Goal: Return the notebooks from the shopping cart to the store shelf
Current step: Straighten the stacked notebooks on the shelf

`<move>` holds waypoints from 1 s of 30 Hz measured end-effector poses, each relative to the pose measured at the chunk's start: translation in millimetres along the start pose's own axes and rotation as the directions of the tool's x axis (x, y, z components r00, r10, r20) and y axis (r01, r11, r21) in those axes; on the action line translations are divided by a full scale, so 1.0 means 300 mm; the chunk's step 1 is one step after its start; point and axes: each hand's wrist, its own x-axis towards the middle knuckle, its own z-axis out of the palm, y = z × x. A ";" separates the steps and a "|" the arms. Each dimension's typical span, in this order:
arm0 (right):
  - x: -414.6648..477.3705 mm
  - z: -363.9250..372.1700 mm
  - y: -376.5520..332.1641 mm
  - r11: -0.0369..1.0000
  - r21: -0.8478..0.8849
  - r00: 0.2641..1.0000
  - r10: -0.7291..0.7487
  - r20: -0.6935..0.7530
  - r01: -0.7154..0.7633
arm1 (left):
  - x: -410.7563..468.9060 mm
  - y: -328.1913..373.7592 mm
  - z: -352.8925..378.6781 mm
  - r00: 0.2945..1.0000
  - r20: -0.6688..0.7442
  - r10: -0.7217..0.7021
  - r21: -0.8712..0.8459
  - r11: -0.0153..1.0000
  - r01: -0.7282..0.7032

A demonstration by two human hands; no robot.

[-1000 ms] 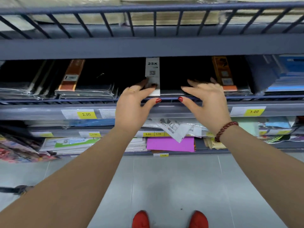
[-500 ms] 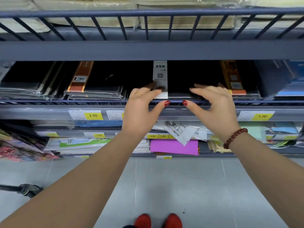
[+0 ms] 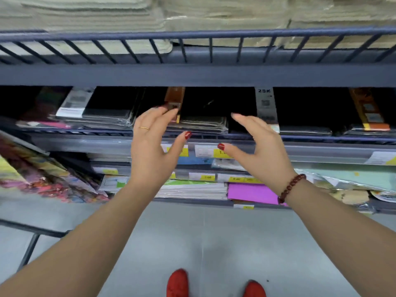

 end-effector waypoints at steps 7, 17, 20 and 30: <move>0.103 0.108 -0.069 0.979 -0.005 0.977 0.205 -0.052 -0.206 | 0.076 -0.083 -0.012 0.937 0.303 -0.175 -0.049 0.979 0.199; 0.166 0.105 -0.078 0.934 -0.185 0.948 0.283 -0.145 -0.307 | 0.145 -0.106 0.050 0.950 0.254 -0.184 -0.083 0.974 0.211; 0.167 0.100 -0.077 0.933 -0.181 0.948 0.291 -0.131 -0.312 | 0.147 -0.119 0.042 0.955 0.259 -0.146 -0.045 0.986 0.163; 0.161 0.094 -0.062 0.940 -0.138 0.950 0.309 -0.048 -0.313 | 0.155 -0.138 0.033 0.941 0.325 -0.097 -0.006 0.995 0.104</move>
